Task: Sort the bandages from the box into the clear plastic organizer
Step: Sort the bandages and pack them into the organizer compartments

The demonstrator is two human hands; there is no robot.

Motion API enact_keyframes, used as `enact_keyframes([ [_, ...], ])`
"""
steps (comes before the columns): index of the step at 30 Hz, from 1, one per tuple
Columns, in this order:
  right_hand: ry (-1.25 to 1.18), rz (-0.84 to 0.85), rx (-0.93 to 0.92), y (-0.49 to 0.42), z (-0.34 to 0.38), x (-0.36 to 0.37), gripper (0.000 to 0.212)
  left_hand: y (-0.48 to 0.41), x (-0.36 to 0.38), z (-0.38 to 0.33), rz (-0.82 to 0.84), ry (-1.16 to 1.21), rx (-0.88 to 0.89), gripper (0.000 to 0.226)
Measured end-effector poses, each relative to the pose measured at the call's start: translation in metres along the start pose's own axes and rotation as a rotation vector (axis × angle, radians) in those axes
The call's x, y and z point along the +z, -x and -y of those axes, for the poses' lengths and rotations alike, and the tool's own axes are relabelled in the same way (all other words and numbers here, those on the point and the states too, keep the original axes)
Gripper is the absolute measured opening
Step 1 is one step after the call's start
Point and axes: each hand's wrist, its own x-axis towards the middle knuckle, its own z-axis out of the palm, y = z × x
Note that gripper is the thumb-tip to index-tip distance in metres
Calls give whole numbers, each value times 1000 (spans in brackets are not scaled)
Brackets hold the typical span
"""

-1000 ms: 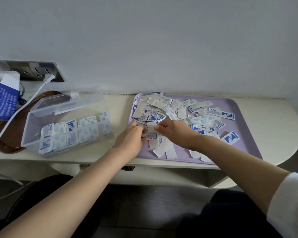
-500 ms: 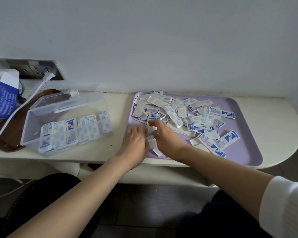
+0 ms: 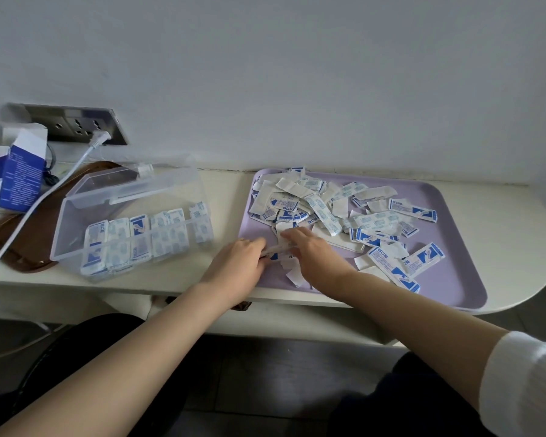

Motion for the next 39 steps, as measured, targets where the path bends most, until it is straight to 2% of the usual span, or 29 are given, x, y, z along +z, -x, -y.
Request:
enact_keyframes([
  [3, 59, 82, -53, 6, 6, 0, 65, 1, 8, 3, 41, -96, 64, 8],
  [7, 258, 132, -148, 9, 6, -3, 64, 3, 15, 1, 46, -316, 145, 17],
  [10, 384, 168, -181, 11, 4, -4, 69, 3, 18, -1, 19, -346, 135, 19],
  [14, 469, 163, -180, 16, 8, -4, 64, 7, 19, -2, 13, -353, 121, 14],
  [17, 476, 150, -189, 17, 9, -7, 64, 9, 17, -6, 6, -364, 93, 15],
  [21, 434, 112, -217, 14, 11, -11, 72, 7, 12, -3, -191, -369, 160, 22],
  [24, 406, 167, -227, 14, 13, -9, 61, 12, 16, 2, -209, -415, 204, 9],
  [26, 396, 189, -238, 15, 12, -6, 53, 14, 21, 6, -177, -408, 198, 13],
  [28, 394, 164, -230, 13, 8, -4, 43, 14, 21, 7, -185, -360, 206, 15],
  [30, 388, 113, -237, 10, 4, -3, 34, 16, 15, 3, -144, -247, 206, 8],
  [34, 296, -45, -295, 1, 1, -3, 20, 17, 2, 4, -125, 109, 68, 15],
  [36, 140, -143, -219, -1, 4, -8, 19, 19, -5, 6, -132, 288, 3, 17],
  [39, -194, -142, -27, -2, 14, -20, 14, 21, -16, 10, -111, 473, -66, 19],
])
